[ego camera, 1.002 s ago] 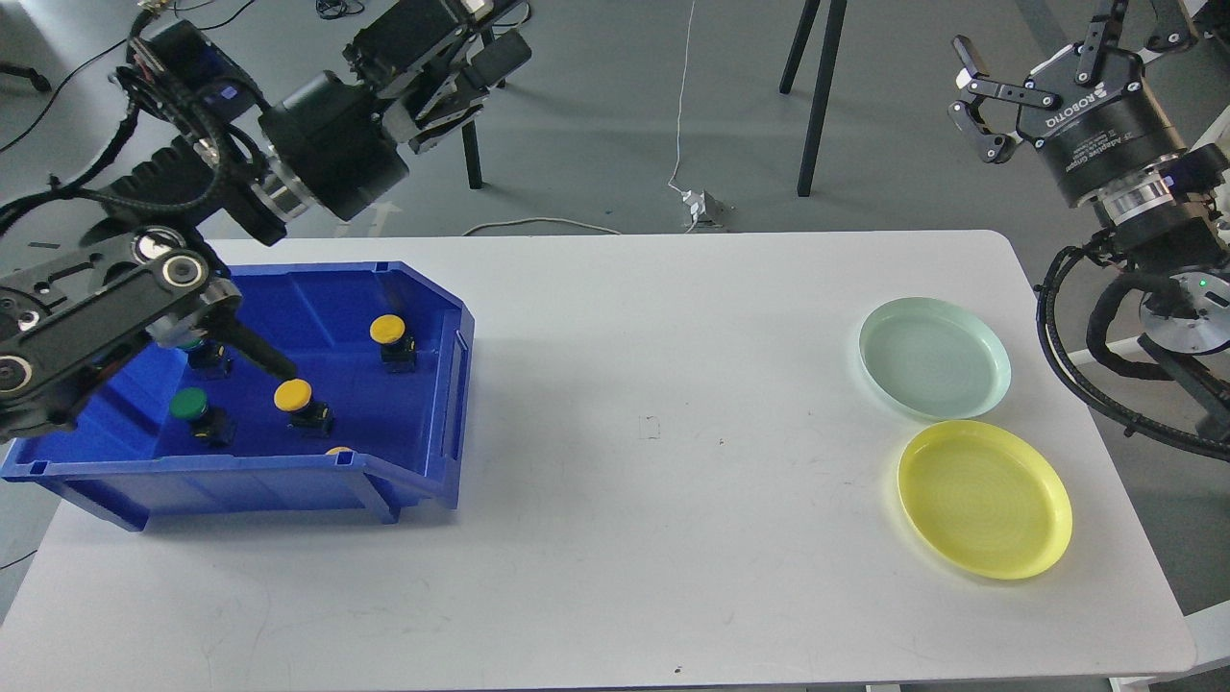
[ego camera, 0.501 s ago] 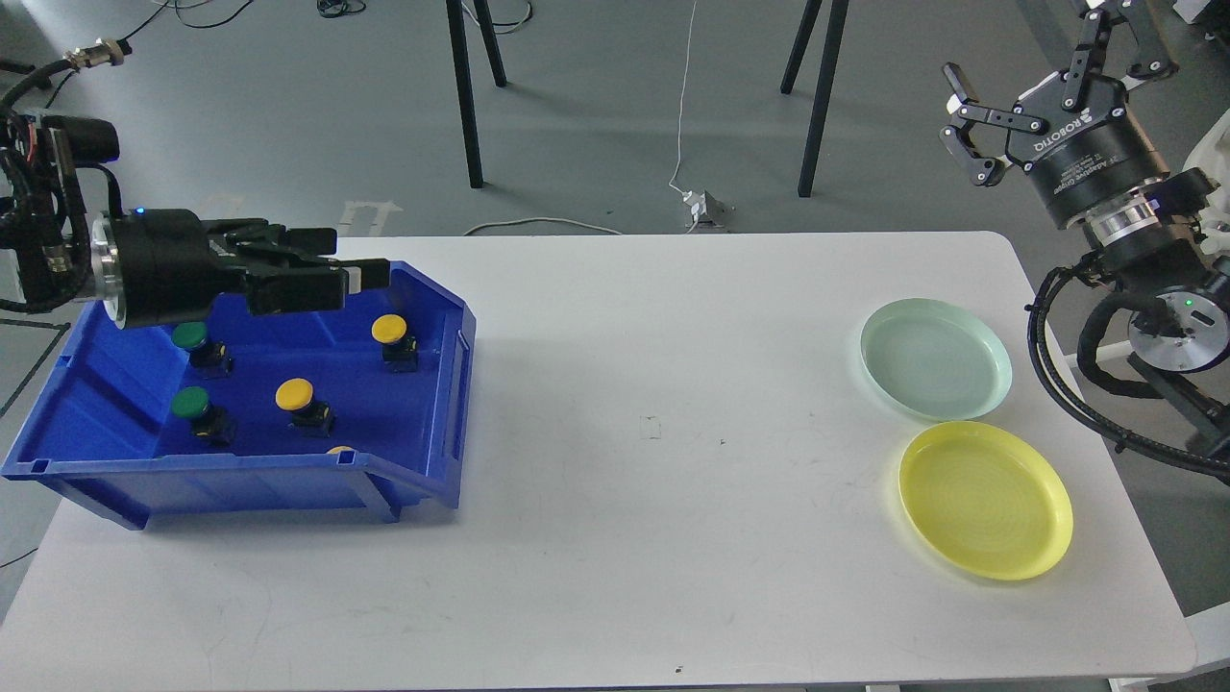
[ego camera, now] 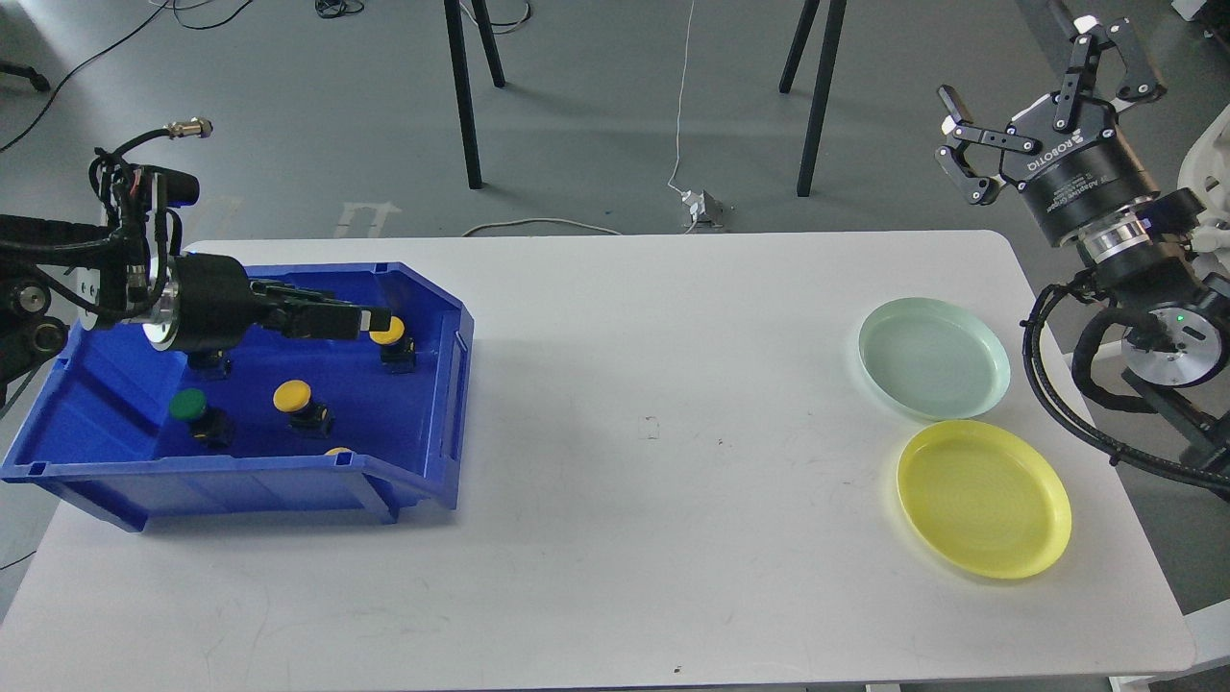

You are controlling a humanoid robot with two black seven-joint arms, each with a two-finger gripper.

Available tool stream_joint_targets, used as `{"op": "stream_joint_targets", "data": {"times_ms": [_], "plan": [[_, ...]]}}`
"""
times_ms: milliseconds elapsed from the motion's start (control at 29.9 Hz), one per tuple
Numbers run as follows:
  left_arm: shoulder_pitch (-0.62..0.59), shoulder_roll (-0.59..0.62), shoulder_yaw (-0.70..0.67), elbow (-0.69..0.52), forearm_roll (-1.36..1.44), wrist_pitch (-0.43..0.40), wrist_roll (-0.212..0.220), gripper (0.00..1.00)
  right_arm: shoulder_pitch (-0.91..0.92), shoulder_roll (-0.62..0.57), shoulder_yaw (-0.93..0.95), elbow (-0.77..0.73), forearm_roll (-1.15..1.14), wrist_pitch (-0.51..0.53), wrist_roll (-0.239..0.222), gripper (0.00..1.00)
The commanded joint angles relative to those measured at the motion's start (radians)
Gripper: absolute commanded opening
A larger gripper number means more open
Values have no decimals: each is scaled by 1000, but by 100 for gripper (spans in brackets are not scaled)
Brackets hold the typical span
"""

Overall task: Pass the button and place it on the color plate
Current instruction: 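Lower the left gripper into the bin and grasp a yellow-topped button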

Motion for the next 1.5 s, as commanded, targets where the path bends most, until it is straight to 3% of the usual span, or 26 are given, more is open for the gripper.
{"op": "stream_joint_targets", "data": {"times_ms": [0, 368, 568, 969, 1470], "plan": [[2, -33, 14, 45, 2, 0, 0, 98, -2, 0, 0, 0, 0, 0, 0, 99], [16, -108, 86, 203, 94, 3, 0, 98, -19, 0, 2, 2, 0, 0, 0, 99], [13, -147, 113, 230, 94, 67, 0, 97, -19, 1, 0, 2, 0, 0, 0, 99], [30, -214, 172, 394, 96, 98, 0, 96, -28, 9, 3, 3, 0, 0, 0, 99], [67, -222, 172, 421, 96, 99, 0, 96, -42, 11, 2, 3, 0, 0, 0, 99]]}}
